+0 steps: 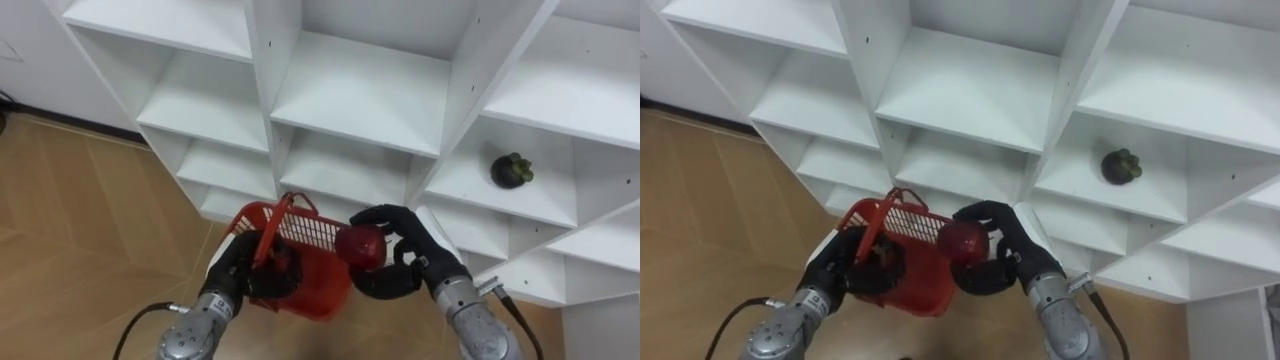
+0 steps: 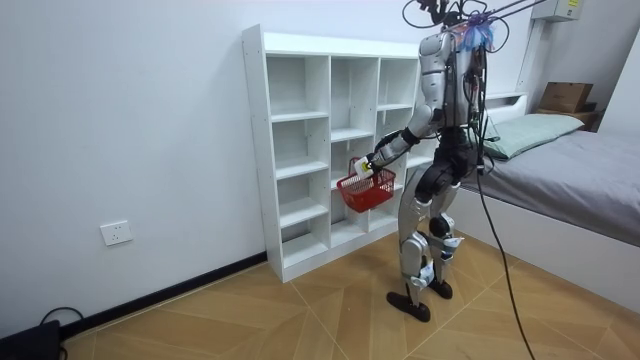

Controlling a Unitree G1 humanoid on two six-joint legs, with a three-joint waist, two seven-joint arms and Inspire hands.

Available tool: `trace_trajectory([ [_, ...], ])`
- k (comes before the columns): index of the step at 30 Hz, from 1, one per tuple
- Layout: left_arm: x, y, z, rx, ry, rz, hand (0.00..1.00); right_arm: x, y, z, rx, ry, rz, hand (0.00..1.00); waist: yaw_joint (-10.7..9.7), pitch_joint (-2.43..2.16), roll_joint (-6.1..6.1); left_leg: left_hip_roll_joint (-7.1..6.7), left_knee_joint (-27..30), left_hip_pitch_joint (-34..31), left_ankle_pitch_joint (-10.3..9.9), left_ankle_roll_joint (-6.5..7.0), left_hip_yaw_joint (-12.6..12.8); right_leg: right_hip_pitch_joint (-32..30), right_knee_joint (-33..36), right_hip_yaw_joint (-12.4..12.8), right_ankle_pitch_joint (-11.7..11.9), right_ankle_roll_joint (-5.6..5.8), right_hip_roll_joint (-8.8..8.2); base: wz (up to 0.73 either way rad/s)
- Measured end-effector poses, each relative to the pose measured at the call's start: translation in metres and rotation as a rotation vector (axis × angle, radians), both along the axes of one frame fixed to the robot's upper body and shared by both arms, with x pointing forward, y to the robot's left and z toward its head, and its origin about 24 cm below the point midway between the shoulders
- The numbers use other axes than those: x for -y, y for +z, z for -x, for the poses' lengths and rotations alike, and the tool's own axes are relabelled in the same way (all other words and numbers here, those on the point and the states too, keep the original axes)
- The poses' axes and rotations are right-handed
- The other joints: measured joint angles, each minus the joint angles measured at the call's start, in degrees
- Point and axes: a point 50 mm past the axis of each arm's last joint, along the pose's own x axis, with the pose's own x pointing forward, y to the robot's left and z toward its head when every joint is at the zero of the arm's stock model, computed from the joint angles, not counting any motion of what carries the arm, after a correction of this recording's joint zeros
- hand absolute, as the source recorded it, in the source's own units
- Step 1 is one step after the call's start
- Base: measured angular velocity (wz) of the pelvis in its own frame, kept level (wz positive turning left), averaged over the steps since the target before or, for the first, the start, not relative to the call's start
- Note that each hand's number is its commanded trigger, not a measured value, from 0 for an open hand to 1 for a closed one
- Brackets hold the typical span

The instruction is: Collect fruits from the closet

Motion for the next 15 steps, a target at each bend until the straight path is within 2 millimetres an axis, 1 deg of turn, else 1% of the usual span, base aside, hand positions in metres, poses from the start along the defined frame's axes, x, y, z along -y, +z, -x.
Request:
trace_trajectory([
  [3, 0.003, 0.001, 0.001, 0.003, -0.030, 0.010, 1.00, 0.000, 0.000, 0.000, -0.004, 0.006, -0.001, 1.00, 0.0, -0.02, 0.11, 0.03, -0.1, -0.1, 0.0, -0.02, -0.1, 0.0, -0.1, 0.0, 0.1, 0.00, 0.09, 0.00],
  [10, 0.013, 0.018, -0.004, 0.085, -0.106, 0.062, 1.00, -0.002, -0.001, 0.001, -0.028, 0.045, -0.007, 1.00, -0.1, -0.04, 0.18, 0.07, -0.2, -0.6, -0.1, -0.07, -0.1, -0.5, 0.1, 0.0, 0.1, 0.01, 0.04, 0.00],
  [15, 0.018, 0.018, -0.002, 0.080, -0.151, 0.078, 1.00, -0.003, -0.001, 0.001, -0.038, 0.061, -0.009, 1.00, 0.0, -0.07, 0.26, 0.08, -0.2, -0.9, -0.1, -0.07, 0.0, -0.9, 0.2, 0.1, 0.1, 0.00, 0.08, -0.01],
])
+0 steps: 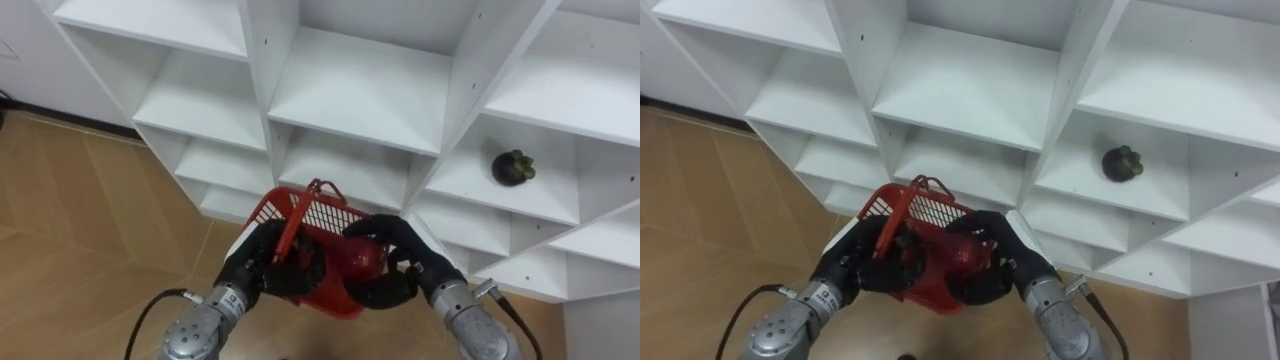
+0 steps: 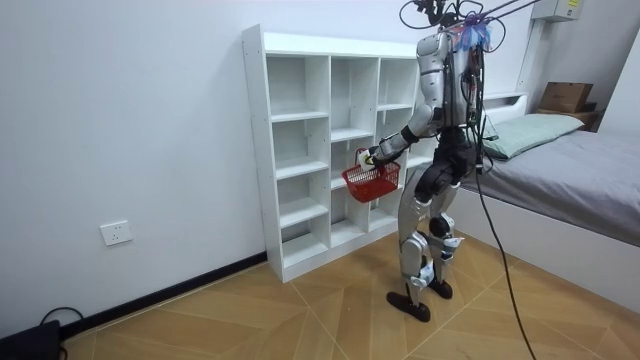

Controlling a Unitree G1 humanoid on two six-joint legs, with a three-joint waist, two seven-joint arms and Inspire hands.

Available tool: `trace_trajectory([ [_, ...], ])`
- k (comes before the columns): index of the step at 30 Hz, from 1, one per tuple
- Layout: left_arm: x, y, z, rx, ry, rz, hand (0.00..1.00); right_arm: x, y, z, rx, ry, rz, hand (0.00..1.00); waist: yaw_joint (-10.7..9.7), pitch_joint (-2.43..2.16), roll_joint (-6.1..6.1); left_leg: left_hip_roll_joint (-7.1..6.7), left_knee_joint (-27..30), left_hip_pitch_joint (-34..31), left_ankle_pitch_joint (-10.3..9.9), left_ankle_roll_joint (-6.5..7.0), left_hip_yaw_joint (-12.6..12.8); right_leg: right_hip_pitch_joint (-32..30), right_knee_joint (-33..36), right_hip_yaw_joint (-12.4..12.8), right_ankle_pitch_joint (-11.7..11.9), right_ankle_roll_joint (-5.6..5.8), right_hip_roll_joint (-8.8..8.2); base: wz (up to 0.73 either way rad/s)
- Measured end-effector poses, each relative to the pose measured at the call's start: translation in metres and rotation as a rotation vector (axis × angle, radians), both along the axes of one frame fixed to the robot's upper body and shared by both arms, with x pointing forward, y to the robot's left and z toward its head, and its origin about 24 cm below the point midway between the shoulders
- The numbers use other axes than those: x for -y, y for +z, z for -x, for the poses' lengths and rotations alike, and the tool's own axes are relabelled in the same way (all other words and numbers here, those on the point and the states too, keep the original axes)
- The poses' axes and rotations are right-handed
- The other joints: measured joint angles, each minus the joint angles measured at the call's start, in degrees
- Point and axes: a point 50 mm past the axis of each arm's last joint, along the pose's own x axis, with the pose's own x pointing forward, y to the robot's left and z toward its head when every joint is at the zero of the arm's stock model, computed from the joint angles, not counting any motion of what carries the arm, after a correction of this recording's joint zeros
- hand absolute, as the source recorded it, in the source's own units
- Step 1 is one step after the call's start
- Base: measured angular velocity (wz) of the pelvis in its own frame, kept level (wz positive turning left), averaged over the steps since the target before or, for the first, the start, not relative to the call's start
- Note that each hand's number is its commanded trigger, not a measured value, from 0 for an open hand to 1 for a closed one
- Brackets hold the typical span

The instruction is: Collect fruits from the closet

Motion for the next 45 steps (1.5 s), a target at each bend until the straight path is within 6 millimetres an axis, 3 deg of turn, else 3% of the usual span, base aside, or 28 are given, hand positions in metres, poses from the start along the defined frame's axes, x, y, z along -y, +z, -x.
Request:
trace_trajectory([
  [20, 0.002, -0.002, 0.012, -0.020, -0.113, -0.005, 1.00, -0.002, 0.001, 0.000, -0.043, 0.067, 0.039, 1.00, -0.7, -0.25, 0.69, 0.35, 0.2, 0.2, -0.1, -0.04, 0.8, 0.2, 0.1, 0.3, 0.0, -0.08, -0.11, -0.01],
  [21, 0.001, -0.002, 0.012, -0.023, -0.121, -0.008, 1.00, -0.001, 0.001, 0.000, -0.042, 0.072, 0.045, 0.60, -0.8, -0.24, 0.70, 0.39, 0.2, 0.3, -0.1, -0.04, 0.9, 0.2, 0.1, 0.3, 0.1, -0.10, -0.10, 0.00],
  [22, 0.001, -0.002, 0.012, -0.025, -0.128, -0.009, 1.00, -0.001, 0.001, 0.000, -0.041, 0.073, 0.048, 0.06, -0.8, -0.24, 0.71, 0.42, 0.2, 0.4, -0.1, -0.04, 1.1, 0.3, 0.1, 0.4, 0.1, -0.11, -0.10, 0.00],
  [23, 0.001, -0.003, 0.013, -0.027, -0.132, -0.010, 1.00, -0.001, 0.002, 0.000, -0.039, 0.074, 0.049, 0.00, -0.8, -0.23, 0.71, 0.46, 0.2, 0.4, -0.1, -0.04, 1.2, 0.3, 0.1, 0.4, 0.1, -0.13, -0.10, 0.00],
  [45, 0.005, -0.005, 0.017, -0.058, -0.214, -0.014, 1.00, -0.003, 0.004, -0.002, -0.021, 0.091, 0.071, 0.00, -2.0, 0.16, 0.96, 0.43, -0.6, 0.4, -0.1, -0.06, 1.4, -0.1, -0.3, 0.9, 0.0, -0.08, -0.07, 0.00],
])
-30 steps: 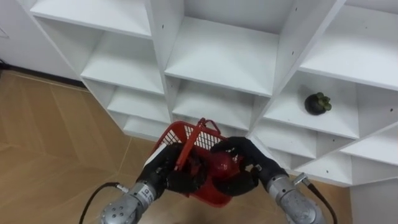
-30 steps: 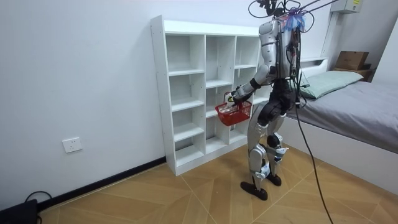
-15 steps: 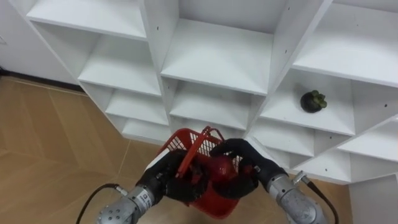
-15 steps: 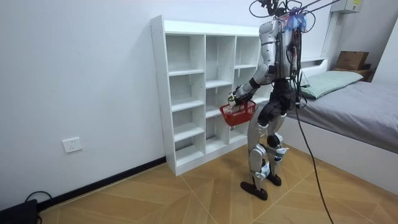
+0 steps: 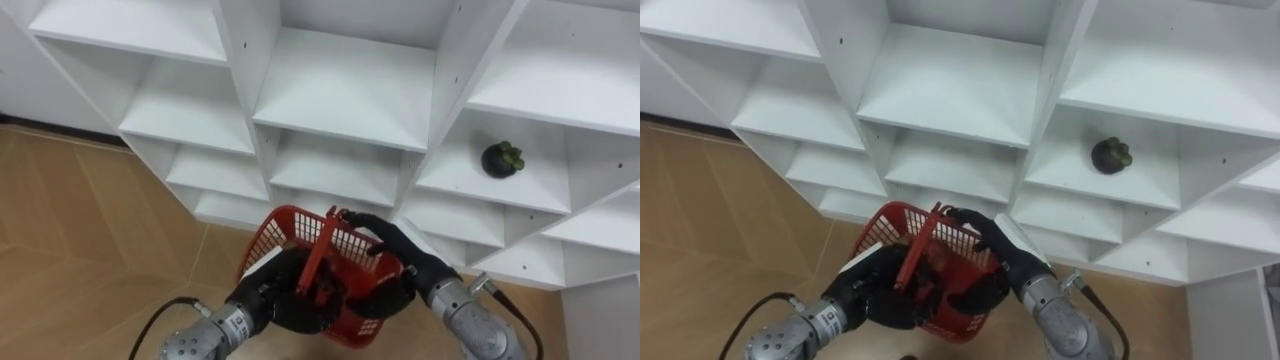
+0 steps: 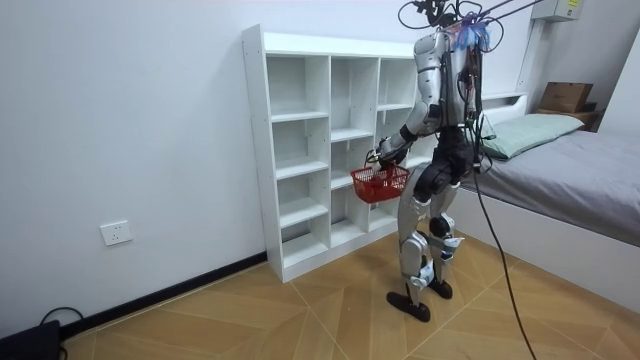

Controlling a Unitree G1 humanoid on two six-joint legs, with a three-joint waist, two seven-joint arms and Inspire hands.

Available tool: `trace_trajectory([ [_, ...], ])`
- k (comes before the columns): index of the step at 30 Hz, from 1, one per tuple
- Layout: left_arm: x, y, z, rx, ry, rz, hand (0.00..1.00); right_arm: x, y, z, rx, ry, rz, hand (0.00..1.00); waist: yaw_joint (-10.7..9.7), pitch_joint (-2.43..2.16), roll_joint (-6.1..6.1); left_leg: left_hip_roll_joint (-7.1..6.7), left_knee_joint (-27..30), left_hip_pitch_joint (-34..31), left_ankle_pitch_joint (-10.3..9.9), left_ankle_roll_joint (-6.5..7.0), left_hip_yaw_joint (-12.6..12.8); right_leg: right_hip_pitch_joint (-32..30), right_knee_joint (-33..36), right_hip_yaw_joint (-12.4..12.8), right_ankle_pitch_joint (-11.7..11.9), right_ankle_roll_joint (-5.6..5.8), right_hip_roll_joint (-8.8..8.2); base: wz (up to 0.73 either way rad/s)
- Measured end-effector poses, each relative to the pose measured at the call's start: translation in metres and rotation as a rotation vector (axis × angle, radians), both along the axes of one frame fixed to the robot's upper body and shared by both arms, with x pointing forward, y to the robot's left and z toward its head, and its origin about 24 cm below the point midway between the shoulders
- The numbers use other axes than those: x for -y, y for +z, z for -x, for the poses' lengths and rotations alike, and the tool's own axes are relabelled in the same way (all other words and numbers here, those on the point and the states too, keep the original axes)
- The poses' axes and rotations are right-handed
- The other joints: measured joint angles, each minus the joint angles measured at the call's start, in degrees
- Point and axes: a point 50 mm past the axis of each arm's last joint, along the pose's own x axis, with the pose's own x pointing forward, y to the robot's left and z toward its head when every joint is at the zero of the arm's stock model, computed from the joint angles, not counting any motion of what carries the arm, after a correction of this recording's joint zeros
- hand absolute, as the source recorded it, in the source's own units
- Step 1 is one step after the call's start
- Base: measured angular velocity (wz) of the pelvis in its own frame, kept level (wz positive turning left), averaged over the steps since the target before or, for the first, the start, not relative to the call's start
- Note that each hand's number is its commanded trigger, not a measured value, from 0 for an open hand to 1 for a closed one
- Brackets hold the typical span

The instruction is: Collect fruits from the closet

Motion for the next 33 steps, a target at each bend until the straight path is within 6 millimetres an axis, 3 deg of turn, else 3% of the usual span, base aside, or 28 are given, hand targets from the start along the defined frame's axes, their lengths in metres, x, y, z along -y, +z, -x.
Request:
trace_trajectory([
  [20, -0.002, 0.013, -0.011, 0.087, 0.073, -0.041, 1.00, -0.001, 0.005, -0.002, 0.039, -0.047, -0.071, 0.00, 0.2, 0.04, 0.53, 0.02, -0.2, 0.5, 0.0, -0.06, 0.2, 0.0, 0.2, 0.3, 0.0, -0.02, 0.07, 0.00],
  [33, -0.008, -0.010, 0.000, -0.002, 0.213, -0.103, 1.00, 0.000, 0.004, 0.000, 0.063, -0.210, -0.167, 0.00, -1.1, 0.08, 0.47, 0.44, -2.3, 4.8, -0.2, -0.33, 3.2, 2.6, -0.9, 2.9, 0.2, -0.01, 1.08, -0.11],
])
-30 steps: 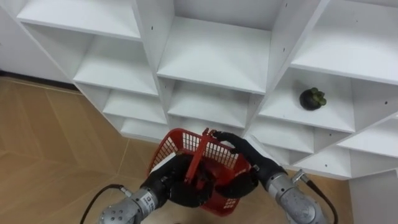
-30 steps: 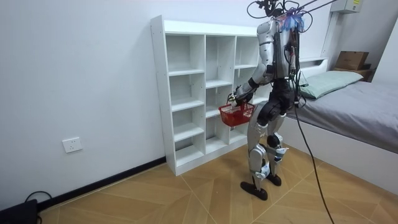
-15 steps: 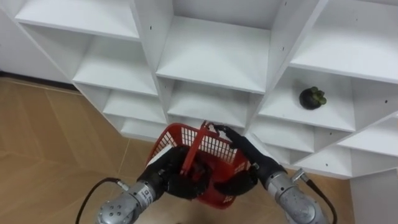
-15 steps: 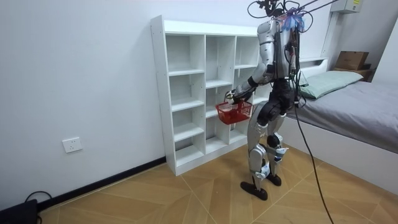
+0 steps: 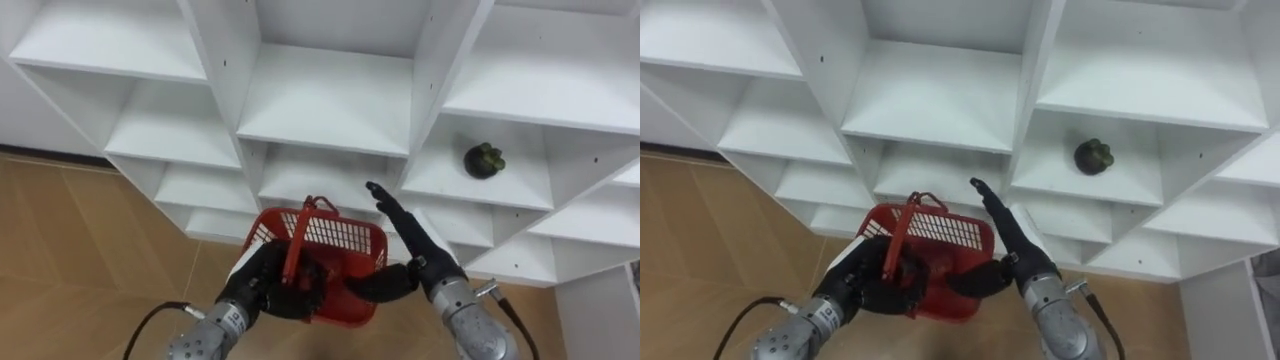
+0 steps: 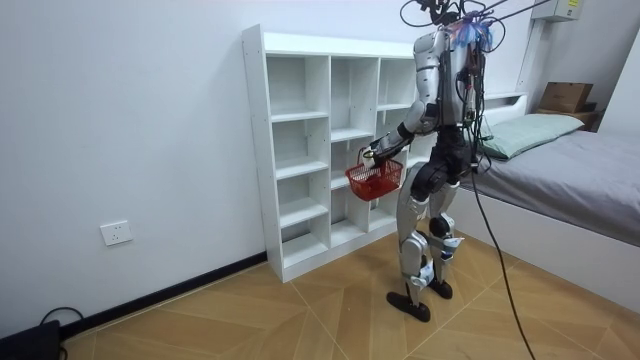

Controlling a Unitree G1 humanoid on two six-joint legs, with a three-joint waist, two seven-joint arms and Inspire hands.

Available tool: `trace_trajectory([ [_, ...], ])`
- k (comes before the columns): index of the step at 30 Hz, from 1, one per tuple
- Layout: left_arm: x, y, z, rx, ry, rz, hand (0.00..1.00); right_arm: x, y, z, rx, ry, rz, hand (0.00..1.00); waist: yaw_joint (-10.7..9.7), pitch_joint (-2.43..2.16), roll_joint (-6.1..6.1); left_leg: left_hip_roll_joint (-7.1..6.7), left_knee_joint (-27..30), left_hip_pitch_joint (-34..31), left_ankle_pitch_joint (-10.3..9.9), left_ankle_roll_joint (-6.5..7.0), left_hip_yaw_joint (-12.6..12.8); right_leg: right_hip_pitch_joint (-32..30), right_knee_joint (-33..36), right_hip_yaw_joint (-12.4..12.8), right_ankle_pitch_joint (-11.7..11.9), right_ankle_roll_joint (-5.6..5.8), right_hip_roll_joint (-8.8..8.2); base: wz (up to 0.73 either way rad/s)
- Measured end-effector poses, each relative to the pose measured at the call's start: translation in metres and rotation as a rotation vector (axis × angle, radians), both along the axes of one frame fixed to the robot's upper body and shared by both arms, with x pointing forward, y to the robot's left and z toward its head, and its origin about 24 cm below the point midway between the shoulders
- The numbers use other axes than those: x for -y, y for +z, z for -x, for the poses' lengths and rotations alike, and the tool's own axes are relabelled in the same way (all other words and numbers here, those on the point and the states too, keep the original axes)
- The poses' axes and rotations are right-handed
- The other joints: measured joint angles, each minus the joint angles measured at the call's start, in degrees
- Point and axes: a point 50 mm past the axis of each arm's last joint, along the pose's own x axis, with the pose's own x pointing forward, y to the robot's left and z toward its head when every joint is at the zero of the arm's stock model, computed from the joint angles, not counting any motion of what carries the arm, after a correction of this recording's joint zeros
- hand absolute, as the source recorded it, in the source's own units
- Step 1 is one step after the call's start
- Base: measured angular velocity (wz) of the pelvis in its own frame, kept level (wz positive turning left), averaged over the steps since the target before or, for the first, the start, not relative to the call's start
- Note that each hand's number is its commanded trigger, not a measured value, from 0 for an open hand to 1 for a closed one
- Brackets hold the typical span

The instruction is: Collect fruits from the closet

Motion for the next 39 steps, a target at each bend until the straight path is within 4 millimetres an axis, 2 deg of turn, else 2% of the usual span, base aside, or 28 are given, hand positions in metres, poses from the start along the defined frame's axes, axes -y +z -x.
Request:
trace_trajectory([
  [3, -0.003, -0.003, 0.002, -0.017, 0.021, -0.004, 1.00, 0.004, 0.002, -0.001, 0.022, -0.046, 0.004, 0.00, 0.0, 0.00, 0.01, 0.20, 0.0, -0.1, -0.1, -0.09, 0.7, -0.7, 0.4, 1.2, 0.1, -0.11, 0.26, -0.16],
  [10, -0.016, -0.010, 0.004, -0.052, 0.134, 0.006, 1.00, 0.017, 0.013, -0.007, 0.126, -0.184, 0.013, 0.00, -0.2, -0.05, 0.30, 0.70, 0.1, -0.6, -0.1, -0.20, 1.5, -1.5, 0.1, 1.3, 0.4, -0.44, 0.41, -0.07],
  [15, -0.017, -0.010, 0.003, -0.045, 0.168, -0.001, 1.00, 0.024, 0.020, -0.009, 0.201, -0.271, 0.008, 0.00, -0.5, -0.09, 0.80, 0.75, 0.1, -0.6, -0.2, -0.27, 1.5, -1.5, 0.1, 1.3, 0.5, -0.46, 0.67, 0.00],
  [22, -0.021, -0.016, 0.007, -0.071, 0.212, -0.029, 1.00, 0.031, 0.017, -0.002, 0.233, -0.374, 0.016, 0.00, -0.9, -0.03, 1.51, 0.78, 0.2, -0.2, -0.2, -0.30, 1.6, -1.5, 0.8, 1.4, 0.4, -0.47, 0.65, -0.01],
  [32, -0.024, -0.018, 0.009, -0.072, 0.266, -0.059, 1.00, 0.041, 0.016, 0.003, 0.274, -0.550, 0.003, 0.00, -1.9, -0.04, 1.52, 0.61, 0.4, -0.8, -0.2, -0.29, 1.5, -2.3, 1.0, 2.7, 0.3, -0.45, 0.80, -0.01],
  [39, -0.024, -0.018, 0.009, -0.071, 0.270, -0.058, 1.00, 0.052, 0.015, 0.002, 0.305, -0.638, 0.023, 0.00, -1.9, -0.08, 1.59, 0.66, 0.3, -1.3, -0.2, -0.32, 1.6, -2.7, 0.8, 2.3, 0.3, -0.45, 0.77, 0.00],
])
